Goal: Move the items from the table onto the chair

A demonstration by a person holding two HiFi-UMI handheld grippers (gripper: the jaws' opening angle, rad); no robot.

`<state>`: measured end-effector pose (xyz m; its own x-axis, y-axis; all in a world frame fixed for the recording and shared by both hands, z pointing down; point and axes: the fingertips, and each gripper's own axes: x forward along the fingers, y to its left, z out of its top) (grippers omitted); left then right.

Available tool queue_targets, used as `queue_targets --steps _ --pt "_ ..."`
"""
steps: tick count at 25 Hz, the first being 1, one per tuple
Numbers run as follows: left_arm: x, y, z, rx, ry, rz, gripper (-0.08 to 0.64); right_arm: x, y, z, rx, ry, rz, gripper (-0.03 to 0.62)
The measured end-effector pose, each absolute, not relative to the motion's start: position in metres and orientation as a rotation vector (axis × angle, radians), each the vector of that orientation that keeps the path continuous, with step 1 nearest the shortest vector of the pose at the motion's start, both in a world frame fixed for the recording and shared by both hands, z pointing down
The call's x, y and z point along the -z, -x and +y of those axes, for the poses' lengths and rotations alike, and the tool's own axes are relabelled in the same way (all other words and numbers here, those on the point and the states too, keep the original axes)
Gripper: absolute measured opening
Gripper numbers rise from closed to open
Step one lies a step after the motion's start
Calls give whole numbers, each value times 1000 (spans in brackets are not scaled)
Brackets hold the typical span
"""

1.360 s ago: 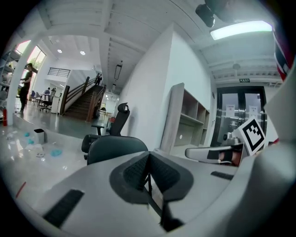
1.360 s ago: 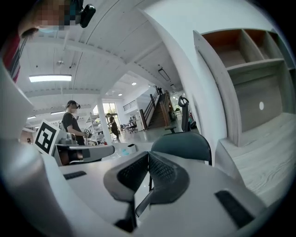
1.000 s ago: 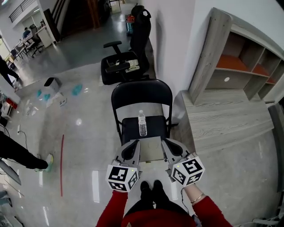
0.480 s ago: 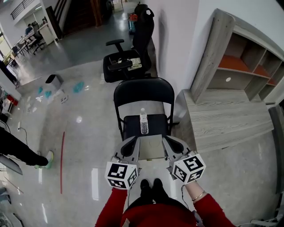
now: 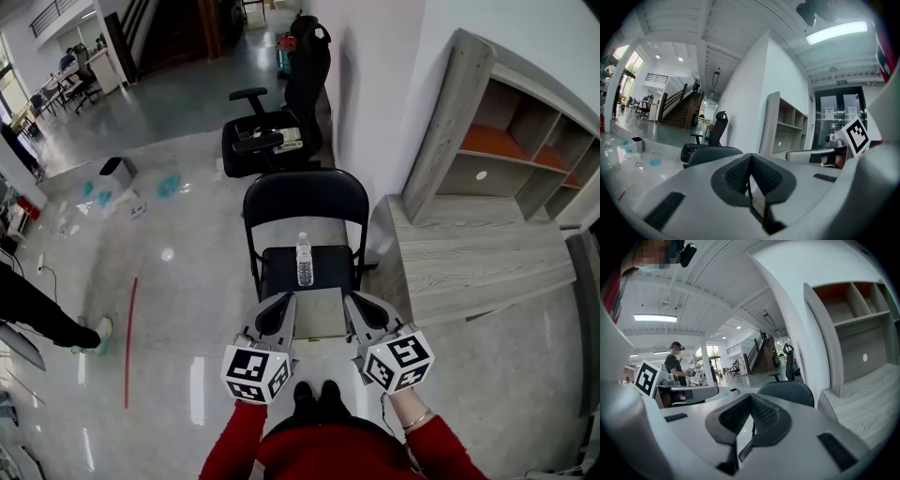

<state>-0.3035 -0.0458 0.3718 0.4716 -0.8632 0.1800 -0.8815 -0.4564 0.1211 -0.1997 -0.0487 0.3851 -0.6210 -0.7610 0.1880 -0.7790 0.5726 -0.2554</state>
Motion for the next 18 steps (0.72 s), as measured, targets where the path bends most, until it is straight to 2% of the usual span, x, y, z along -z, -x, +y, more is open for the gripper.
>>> queue_targets --steps 18 --pt "-375 296 -47 -148 -2512 -1513 8 -398 194 -46 -496 -1331 -2694 11"
